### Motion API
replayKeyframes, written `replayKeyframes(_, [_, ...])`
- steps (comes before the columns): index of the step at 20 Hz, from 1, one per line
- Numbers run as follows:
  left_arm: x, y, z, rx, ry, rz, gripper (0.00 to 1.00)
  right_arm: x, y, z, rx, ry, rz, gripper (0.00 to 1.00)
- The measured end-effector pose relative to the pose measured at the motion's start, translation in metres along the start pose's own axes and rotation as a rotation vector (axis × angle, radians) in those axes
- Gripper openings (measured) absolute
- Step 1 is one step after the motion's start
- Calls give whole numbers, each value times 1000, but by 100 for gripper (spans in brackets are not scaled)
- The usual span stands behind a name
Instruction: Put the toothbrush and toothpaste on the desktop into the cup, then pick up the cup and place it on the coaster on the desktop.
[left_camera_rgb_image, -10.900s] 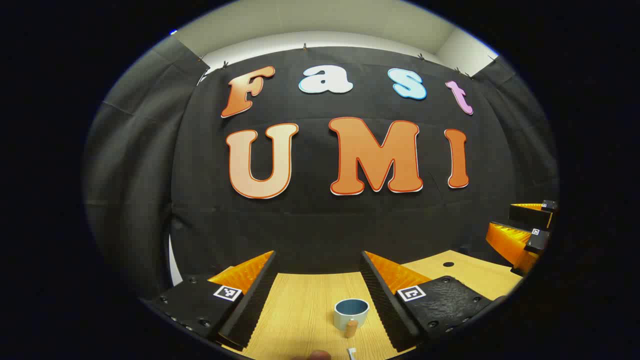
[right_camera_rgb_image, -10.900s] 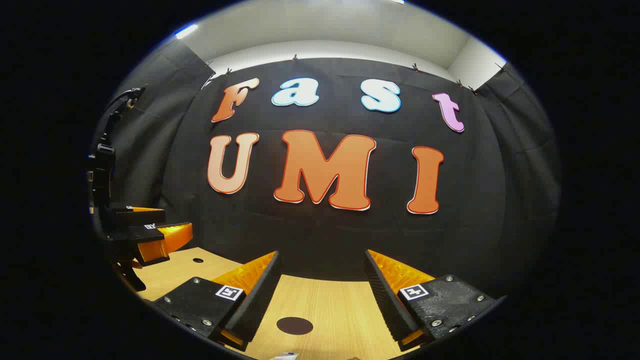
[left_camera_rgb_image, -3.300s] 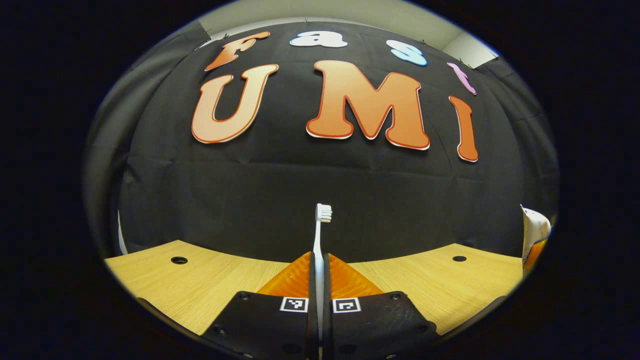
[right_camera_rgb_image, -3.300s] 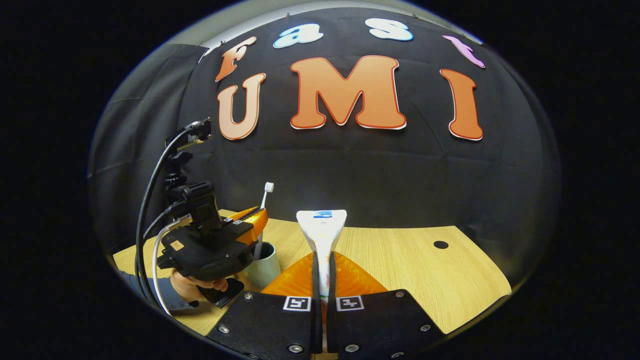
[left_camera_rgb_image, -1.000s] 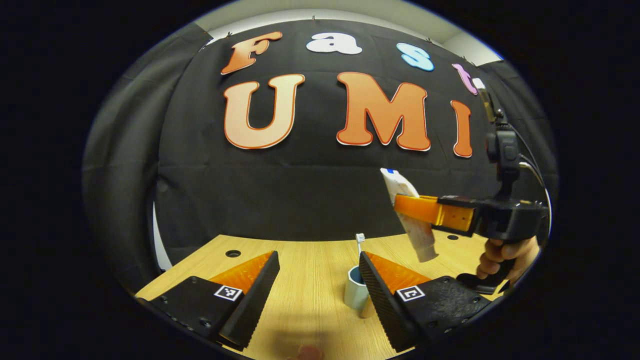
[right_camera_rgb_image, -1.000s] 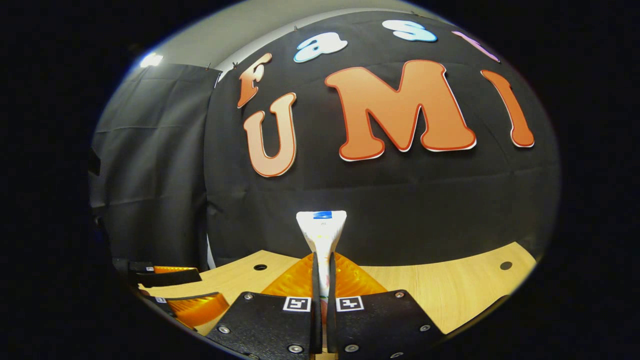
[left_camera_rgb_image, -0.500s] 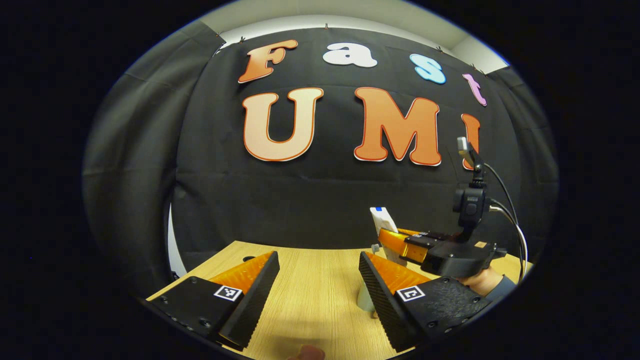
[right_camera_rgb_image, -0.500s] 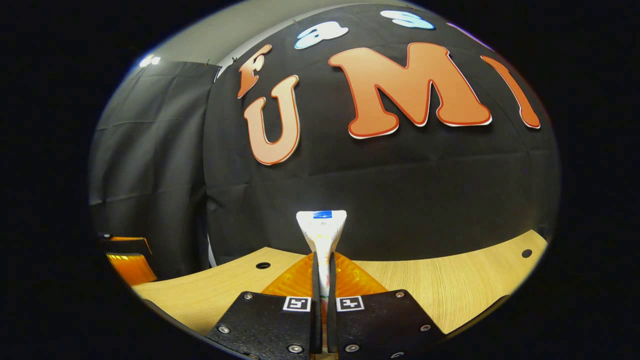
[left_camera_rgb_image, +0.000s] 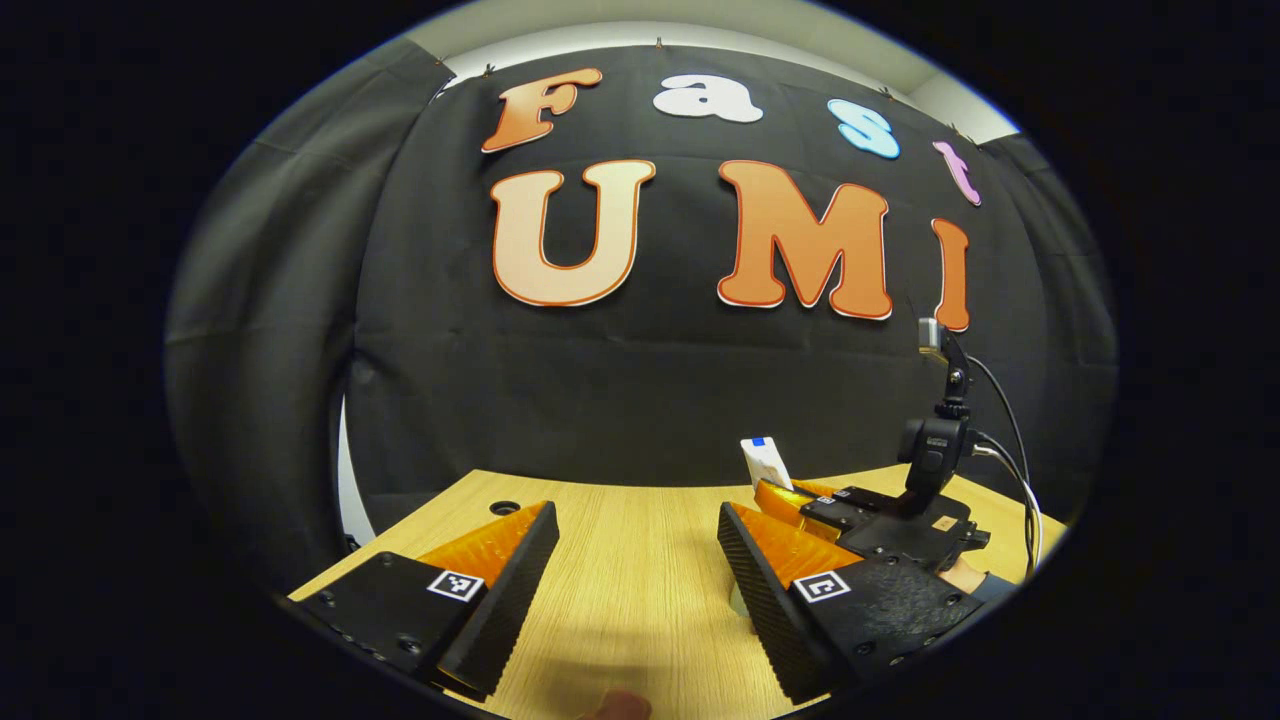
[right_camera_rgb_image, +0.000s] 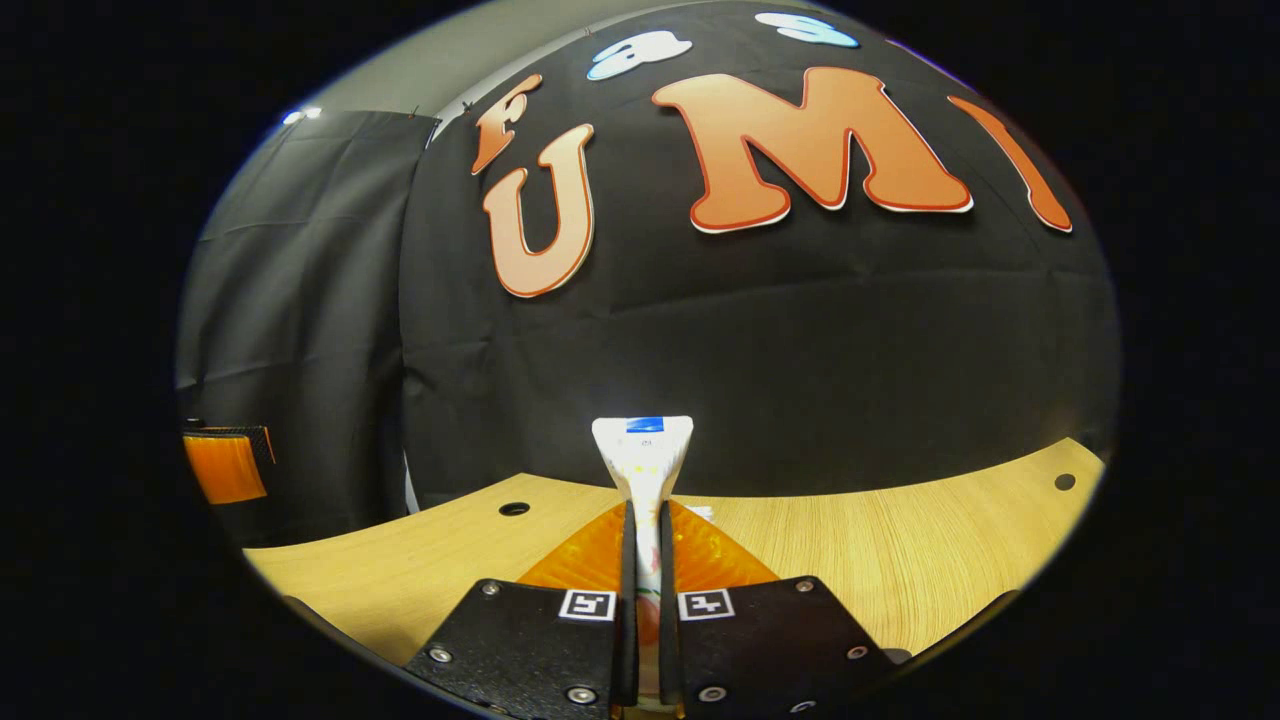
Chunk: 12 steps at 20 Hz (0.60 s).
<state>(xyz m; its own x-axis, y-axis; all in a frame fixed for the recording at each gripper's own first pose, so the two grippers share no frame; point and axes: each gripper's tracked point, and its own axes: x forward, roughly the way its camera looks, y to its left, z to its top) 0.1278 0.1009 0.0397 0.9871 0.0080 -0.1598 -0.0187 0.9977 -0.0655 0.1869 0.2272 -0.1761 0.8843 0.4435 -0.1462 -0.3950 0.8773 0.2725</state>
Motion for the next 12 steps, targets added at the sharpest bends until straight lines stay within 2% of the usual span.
replayKeyframes(4, [4,-3,-11,-15,26,-5,96,-4,-2,-8,-2,21,-4,12])
replayKeyframes(7, [8,-10,-20,-33,57,-25,96,-11,-6,-10,-23,48,-14,20])
replayKeyframes(12, [12,-29,-43,-65,137,-73,97,-36,-8,-13,-8,96,-2,28])
